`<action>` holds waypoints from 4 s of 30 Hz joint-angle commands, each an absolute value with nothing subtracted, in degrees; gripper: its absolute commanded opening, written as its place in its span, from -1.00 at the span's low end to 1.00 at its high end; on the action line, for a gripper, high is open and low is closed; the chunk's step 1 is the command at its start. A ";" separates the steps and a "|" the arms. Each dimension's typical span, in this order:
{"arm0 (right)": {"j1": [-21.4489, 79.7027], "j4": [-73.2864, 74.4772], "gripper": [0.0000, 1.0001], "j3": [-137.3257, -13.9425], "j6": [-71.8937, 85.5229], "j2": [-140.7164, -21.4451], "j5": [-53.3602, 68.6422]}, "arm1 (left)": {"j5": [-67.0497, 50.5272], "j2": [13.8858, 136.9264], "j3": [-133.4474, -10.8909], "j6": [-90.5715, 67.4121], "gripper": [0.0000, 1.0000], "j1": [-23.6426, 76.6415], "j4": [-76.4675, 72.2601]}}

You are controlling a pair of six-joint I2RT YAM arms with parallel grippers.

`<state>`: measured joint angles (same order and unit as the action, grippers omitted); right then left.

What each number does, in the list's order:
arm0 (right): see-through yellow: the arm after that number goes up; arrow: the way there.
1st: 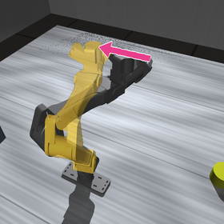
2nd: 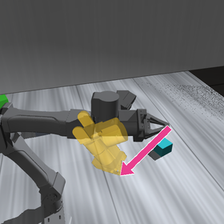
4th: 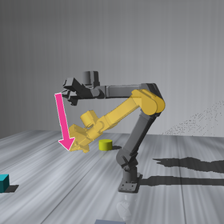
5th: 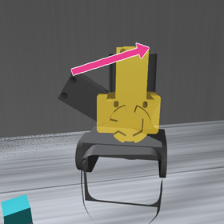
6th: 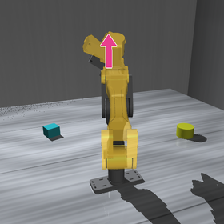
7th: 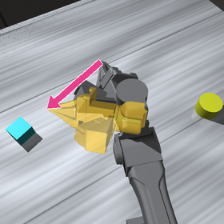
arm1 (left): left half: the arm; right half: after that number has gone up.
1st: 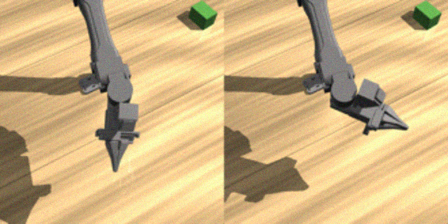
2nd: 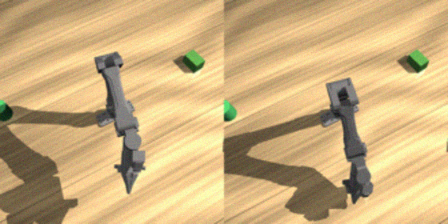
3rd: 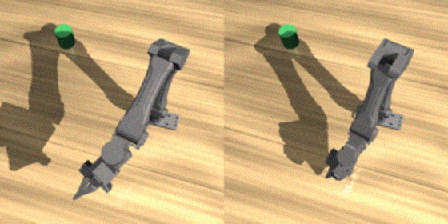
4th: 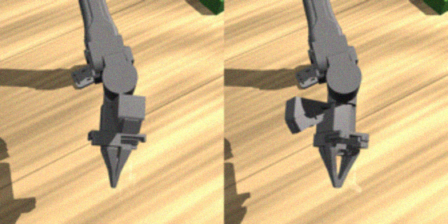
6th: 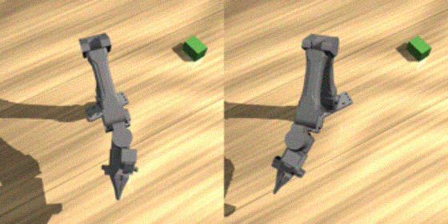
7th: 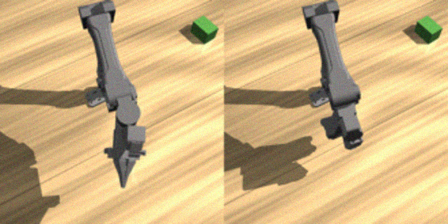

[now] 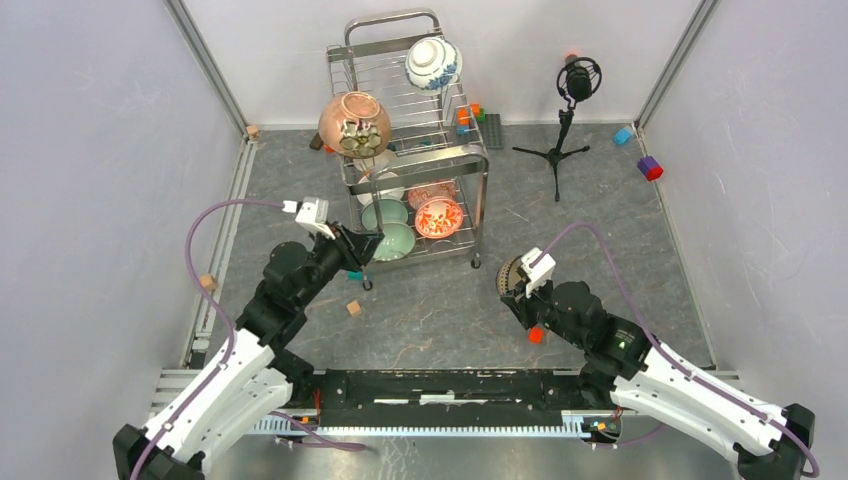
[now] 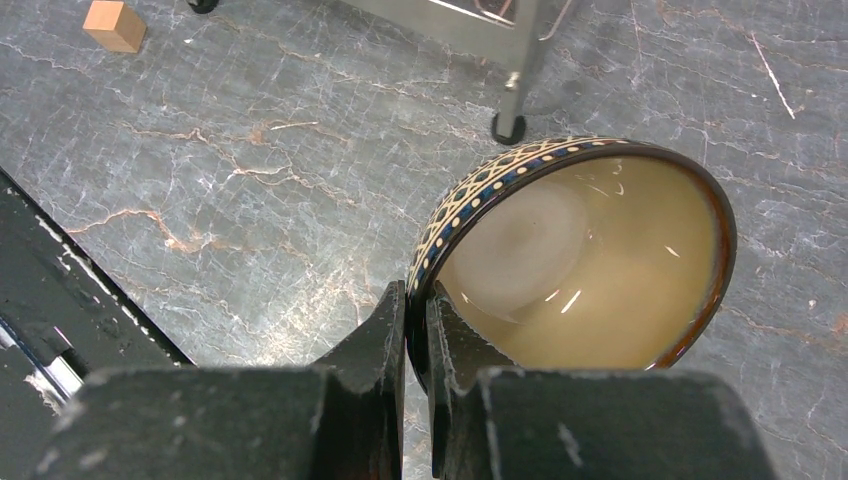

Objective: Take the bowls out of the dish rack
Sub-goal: Adjust the dish rack at the center of the board, then place the bowl at the center of the board.

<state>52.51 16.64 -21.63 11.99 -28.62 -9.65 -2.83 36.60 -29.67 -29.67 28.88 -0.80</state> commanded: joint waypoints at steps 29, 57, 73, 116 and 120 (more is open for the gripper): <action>71.88 24.95 -1.00 -40.97 2.63 -50.02 -23.01 | 8.84 18.63 -36.34 -50.23 0.99 32.00 43.33; 87.78 20.79 -1.00 -37.52 -8.22 -63.21 -25.64 | 20.05 30.24 -32.91 -53.85 0.95 59.44 38.72; 99.44 18.74 -1.00 -34.72 -15.23 -61.34 -28.19 | 32.12 49.04 -34.73 -57.48 0.95 79.45 22.06; 101.91 18.80 -1.00 -40.03 -18.87 -71.93 -30.26 | 30.97 70.70 -44.59 -52.39 -0.13 82.35 29.61; 101.94 19.35 -1.00 -40.72 -19.24 -72.54 -30.01 | 29.91 72.43 -45.69 -51.95 -0.29 82.34 29.92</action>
